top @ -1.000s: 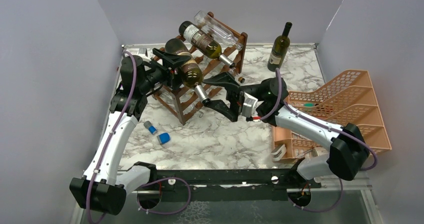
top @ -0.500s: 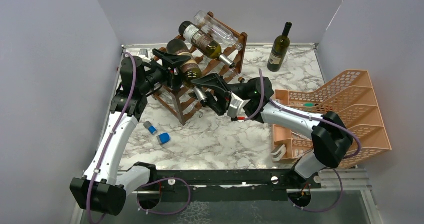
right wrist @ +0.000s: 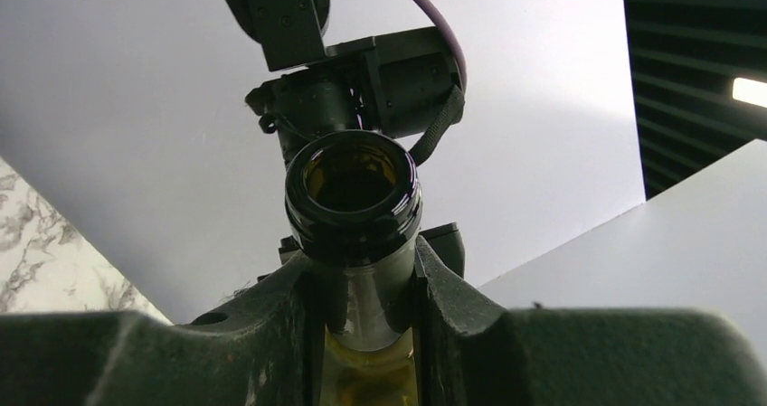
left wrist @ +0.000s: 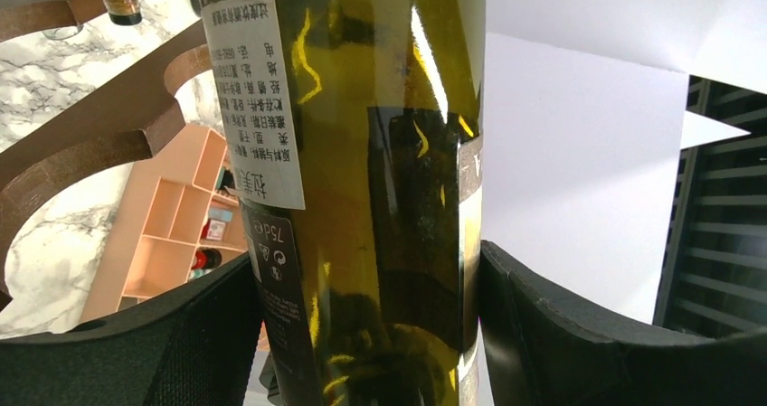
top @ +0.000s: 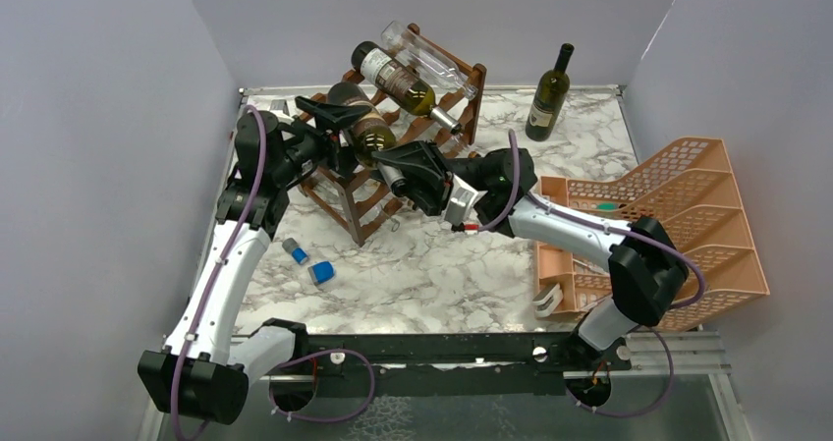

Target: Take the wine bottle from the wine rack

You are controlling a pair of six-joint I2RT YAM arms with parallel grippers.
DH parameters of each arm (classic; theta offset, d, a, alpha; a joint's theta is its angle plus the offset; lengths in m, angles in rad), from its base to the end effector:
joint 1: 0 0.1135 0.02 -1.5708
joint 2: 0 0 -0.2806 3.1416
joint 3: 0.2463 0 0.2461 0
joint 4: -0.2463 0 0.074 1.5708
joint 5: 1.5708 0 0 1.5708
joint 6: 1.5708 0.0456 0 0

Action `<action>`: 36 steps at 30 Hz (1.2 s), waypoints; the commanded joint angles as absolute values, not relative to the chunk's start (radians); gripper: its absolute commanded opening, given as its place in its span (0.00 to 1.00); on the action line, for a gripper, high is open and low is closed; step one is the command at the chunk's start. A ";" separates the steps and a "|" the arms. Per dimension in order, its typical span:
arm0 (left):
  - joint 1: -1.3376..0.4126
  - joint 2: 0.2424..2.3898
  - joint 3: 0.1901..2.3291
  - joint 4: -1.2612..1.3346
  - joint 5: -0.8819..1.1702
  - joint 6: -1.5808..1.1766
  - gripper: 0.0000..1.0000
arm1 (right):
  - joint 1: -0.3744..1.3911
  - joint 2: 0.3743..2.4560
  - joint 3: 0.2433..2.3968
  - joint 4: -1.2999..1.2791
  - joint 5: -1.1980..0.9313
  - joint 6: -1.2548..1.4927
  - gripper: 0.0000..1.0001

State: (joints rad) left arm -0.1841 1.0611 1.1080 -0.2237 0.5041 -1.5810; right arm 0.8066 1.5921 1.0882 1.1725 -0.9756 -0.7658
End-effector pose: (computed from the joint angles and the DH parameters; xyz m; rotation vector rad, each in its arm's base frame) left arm 0.2229 -0.0639 0.4095 -0.9676 1.8313 -1.6404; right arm 0.2095 0.2731 0.3931 -1.2280 -0.0568 0.4746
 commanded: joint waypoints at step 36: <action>-0.187 0.754 1.045 -0.229 0.226 -1.728 0.99 | 0.810 1.422 1.245 1.045 -0.525 -0.712 0.01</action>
